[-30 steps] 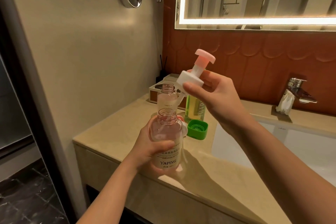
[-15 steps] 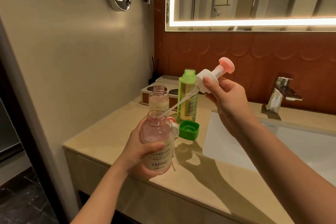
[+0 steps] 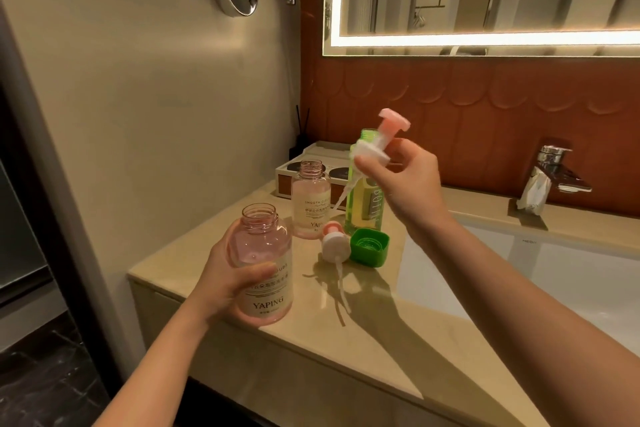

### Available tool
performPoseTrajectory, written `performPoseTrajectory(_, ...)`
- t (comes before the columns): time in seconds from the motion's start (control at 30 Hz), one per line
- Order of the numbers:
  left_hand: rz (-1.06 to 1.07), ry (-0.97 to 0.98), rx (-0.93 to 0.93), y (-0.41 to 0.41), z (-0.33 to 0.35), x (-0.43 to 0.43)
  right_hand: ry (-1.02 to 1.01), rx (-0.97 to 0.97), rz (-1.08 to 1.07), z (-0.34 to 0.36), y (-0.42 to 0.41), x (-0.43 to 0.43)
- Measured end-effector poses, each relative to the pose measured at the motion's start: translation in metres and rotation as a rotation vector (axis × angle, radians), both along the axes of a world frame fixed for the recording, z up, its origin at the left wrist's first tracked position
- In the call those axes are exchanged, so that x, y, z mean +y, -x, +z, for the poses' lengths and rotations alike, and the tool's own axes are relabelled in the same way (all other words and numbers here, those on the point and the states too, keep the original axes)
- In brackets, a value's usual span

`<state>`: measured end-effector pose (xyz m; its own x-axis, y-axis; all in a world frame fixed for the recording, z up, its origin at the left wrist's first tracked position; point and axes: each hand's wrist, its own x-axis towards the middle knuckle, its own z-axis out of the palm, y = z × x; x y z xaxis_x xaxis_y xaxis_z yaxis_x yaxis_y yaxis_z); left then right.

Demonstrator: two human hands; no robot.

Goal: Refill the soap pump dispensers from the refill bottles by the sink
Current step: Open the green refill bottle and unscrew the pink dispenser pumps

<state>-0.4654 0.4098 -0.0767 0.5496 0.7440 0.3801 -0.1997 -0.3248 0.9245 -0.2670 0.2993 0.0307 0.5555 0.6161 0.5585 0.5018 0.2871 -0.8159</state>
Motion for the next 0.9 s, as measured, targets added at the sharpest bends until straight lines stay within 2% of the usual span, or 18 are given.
performPoseTrajectory(0.1, 0.01, 0.01, -0.022, 0.005, 0.0, 0.004, 0.18, -0.178, 0.055, -0.004, 0.015, 0.023)
performPoseTrajectory(0.27, -0.004, -0.009, -0.026, 0.007, 0.0, 0.003, 0.482, -0.319, 0.116, -0.019, 0.037, 0.071)
performPoseTrajectory(0.47, -0.062, -0.026, -0.017, 0.009, -0.003, 0.012, 0.732, -0.295, 0.188, -0.043, 0.048, 0.109)
performPoseTrajectory(0.67, -0.087, -0.023, -0.028, 0.009, -0.002, 0.016, 0.824, -0.382, 0.154, -0.061, 0.052, 0.119)
performPoseTrajectory(0.9, -0.068, 0.024, -0.018, 0.009, -0.002, 0.014, 0.792, -0.446, 0.117, -0.077, 0.052, 0.117)
